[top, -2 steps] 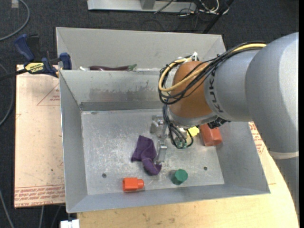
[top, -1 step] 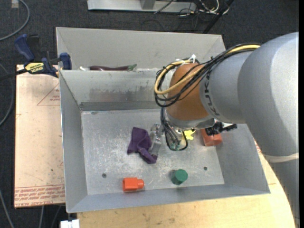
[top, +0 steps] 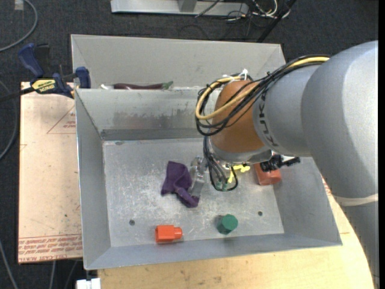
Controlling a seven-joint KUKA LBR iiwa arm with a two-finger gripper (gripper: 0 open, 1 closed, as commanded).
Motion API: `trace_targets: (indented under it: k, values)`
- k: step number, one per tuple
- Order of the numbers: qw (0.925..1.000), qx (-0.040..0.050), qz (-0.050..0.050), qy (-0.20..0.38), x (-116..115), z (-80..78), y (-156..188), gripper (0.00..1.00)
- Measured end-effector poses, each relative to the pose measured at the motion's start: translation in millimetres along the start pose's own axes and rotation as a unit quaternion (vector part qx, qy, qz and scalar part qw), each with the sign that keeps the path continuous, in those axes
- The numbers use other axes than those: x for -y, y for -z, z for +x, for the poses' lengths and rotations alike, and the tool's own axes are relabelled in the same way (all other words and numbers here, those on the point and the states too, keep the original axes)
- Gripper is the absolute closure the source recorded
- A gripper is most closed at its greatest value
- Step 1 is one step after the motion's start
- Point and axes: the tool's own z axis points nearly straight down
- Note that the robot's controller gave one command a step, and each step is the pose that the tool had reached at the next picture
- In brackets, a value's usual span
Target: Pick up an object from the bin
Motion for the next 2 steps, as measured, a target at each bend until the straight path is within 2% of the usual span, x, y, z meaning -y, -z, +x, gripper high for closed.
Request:
trace_targets:
  k: [1, 2]
  values:
    - [0.9998, -0.0027, 0.001, 0.019, -1.8, -5.3, 26.6, 1.0]
    - [0.9983, 0.0025, -0.001, 0.059, -5.5, -18.4, 173.3, 1.0]
